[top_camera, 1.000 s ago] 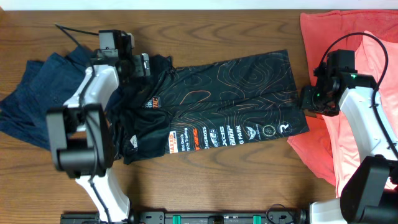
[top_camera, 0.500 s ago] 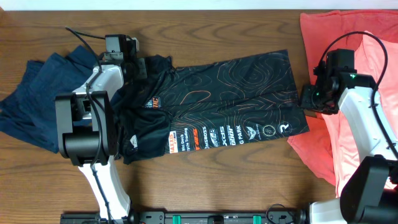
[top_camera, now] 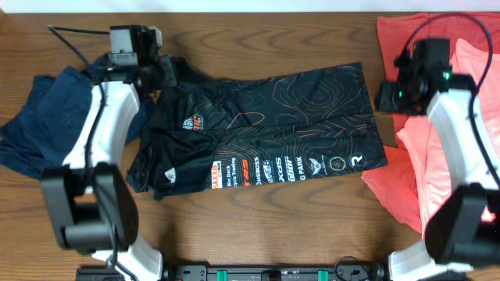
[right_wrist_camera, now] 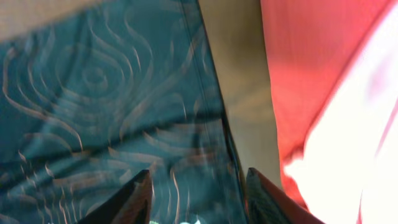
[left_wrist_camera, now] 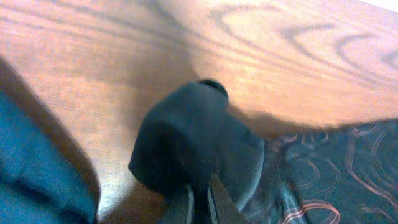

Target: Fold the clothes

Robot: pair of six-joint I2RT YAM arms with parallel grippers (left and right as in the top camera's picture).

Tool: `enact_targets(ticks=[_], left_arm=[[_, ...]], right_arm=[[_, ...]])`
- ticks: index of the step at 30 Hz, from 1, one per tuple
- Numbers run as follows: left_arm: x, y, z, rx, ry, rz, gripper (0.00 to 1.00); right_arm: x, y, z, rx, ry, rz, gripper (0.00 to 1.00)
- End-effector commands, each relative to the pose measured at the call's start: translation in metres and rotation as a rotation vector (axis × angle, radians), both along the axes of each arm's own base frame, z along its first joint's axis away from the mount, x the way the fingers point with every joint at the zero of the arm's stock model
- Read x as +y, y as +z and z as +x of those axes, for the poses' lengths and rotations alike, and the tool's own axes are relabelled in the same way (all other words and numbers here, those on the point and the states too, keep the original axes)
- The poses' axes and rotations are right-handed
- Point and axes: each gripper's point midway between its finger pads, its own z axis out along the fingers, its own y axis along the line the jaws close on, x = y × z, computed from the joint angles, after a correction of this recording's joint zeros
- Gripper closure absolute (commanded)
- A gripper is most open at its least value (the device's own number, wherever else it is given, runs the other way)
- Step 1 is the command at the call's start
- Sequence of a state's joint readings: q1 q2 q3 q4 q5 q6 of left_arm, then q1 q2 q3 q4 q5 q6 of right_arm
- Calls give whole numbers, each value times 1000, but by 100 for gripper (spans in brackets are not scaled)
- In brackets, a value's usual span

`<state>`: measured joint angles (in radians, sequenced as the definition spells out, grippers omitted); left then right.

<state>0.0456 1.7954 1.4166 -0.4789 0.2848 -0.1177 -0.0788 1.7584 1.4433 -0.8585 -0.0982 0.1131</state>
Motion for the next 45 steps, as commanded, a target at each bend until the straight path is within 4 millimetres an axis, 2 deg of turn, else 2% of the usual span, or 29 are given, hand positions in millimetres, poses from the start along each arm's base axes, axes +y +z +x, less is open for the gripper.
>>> enact_targets(ticks=[1,3,6,11,17,20,22,23,26,27,28,31,33,38,42,45], left_arm=[[0,-4,-14,68,17,-17,94],[0,-11,-26,123,17,-19,94],[-1,-15,-34,164,17,-20,94],[-1,-19,-41,197,18,-21,94],[-1,-23,-47,221,18,-22,94],[-1,-24,-49,228,18,-22,94],[-1,-24,-50,236,18,-23,94],[-1,-25,-51,241,18,-23,94],[-2,-27,-56,262,18,-23,94],[-2,-27,-58,269,18,-24,94],[-2,-28,-59,277,18,-24,94],[-2,-31,-67,309,18,-25,94],[-3,-33,-75,344,18,-27,94],[-4,-37,-107,470,19,-32,94],[-5,-32,-136,567,19,-35,94],[-1,-29,-158,645,31,-5,94]], right_arm=[[6,-14,34,3,44,14,49],[7,-24,63,-24,49,12,39],[10,-44,97,-77,66,5,31],[18,-82,128,-130,83,2,25],[27,-118,147,-162,89,7,26],[31,-131,151,-163,92,9,31],[31,-136,153,-165,80,16,39],[31,-137,154,-168,74,18,48],[30,-134,157,-182,66,18,81],[30,-134,157,-184,65,18,95],[29,-133,157,-184,64,18,99],[20,-131,153,-164,22,2,99],[9,-119,150,-159,-15,-25,99],[-13,-60,133,-170,-66,-90,99],[-25,-20,88,-78,-92,-132,99],[-32,-11,43,63,-104,-161,99]])
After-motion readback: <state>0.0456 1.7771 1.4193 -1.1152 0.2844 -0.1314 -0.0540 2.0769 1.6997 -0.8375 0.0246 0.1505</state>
